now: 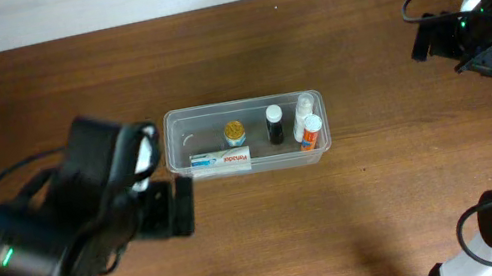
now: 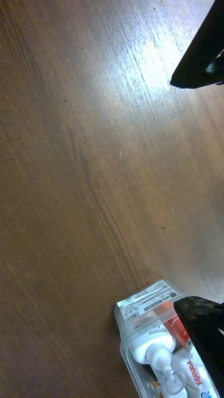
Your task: Pack container
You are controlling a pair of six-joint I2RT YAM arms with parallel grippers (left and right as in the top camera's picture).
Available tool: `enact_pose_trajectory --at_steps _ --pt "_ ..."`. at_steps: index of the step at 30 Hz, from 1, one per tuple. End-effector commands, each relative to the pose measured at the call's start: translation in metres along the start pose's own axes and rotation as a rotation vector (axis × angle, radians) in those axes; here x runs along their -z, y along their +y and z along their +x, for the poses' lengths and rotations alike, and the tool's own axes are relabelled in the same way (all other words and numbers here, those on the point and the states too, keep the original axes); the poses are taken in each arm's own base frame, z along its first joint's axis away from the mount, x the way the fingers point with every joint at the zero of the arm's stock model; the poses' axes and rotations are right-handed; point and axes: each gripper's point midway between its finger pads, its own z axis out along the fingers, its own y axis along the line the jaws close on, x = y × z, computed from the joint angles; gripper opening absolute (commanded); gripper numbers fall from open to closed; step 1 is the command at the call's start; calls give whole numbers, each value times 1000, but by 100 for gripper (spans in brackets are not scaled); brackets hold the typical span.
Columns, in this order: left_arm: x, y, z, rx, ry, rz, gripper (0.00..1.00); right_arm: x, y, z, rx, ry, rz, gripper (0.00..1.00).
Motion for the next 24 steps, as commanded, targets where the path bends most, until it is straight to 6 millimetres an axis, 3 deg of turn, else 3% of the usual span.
enact_pose_trajectory --at_steps 1,5,8,12,15,20,24 --pt "14 5 6 4 -52 1 99 2 -2 -1 -8 -10 7 98" --pt "29 10 12 8 -110 -1 99 2 -2 -1 -8 -10 7 98" --pt "35 27 9 16 -157 -90 99 2 -2 -1 -8 -10 7 98" --pt "43 48 -22 64 -321 -205 99 2 -2 -1 -8 -10 7 98" --pt "46 54 -50 129 -489 -193 99 2 -2 -1 -8 -10 7 98" --pt "26 44 -80 1 -737 -85 99 2 -2 -1 -8 -10 7 98" --pt "-4 29 -84 -220 -925 -29 99 2 -2 -1 -8 -10 7 98"
